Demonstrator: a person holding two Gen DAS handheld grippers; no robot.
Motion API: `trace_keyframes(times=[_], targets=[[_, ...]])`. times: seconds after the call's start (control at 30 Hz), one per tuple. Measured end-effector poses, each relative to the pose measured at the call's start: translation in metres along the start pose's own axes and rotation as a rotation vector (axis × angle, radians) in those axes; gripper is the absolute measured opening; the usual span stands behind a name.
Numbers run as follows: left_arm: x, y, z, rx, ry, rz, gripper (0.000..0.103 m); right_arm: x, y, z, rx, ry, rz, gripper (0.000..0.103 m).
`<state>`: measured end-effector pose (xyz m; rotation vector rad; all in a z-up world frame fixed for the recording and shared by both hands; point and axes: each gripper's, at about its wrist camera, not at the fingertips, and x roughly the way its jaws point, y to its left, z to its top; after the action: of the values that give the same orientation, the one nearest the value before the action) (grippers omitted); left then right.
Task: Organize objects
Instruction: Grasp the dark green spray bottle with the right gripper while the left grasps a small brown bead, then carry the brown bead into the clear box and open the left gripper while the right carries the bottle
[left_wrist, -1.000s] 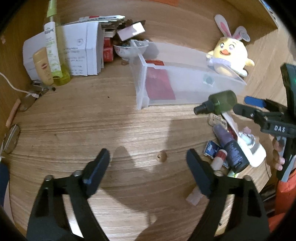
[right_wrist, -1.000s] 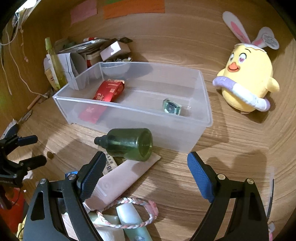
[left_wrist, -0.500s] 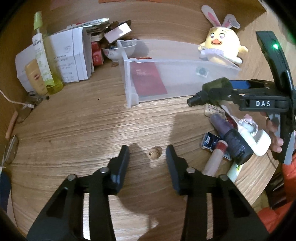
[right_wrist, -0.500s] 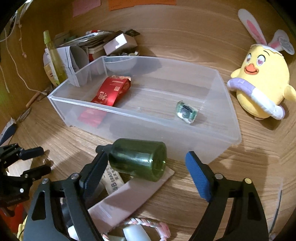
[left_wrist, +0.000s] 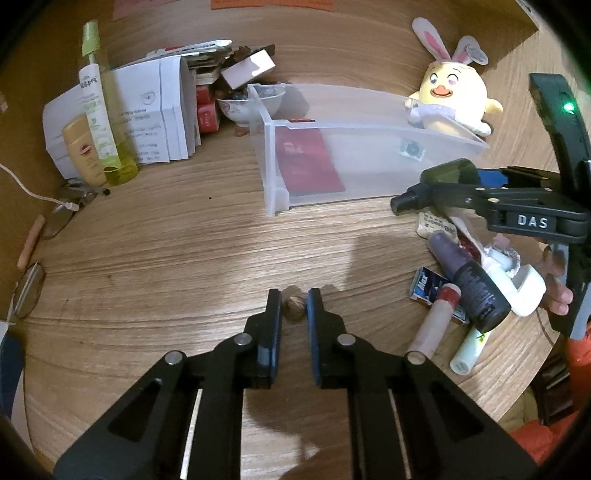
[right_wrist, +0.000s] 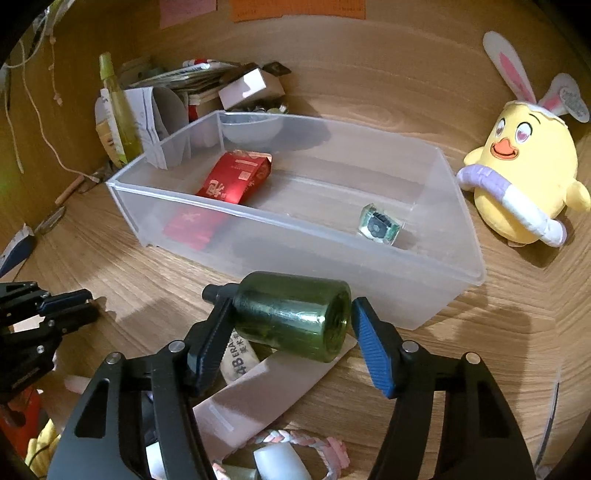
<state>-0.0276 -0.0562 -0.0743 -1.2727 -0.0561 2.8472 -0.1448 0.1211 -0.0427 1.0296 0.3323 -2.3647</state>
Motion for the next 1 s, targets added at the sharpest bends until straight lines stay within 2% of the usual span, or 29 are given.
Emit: trace_keyframes(times=[0.43, 1.0], targets=[[-0.021, 0.006, 0.022, -0.038, -0.079, 0.018, 0.013, -0.044, -0.002, -0.002, 0.014, -0.093, 0.023, 0.061], [-0.044, -0.005, 0.077, -0.028, -0.218, 0.008, 0.013, -0.077, -0.025, 0.014, 0.06, -0.203, 0.015, 0.061]])
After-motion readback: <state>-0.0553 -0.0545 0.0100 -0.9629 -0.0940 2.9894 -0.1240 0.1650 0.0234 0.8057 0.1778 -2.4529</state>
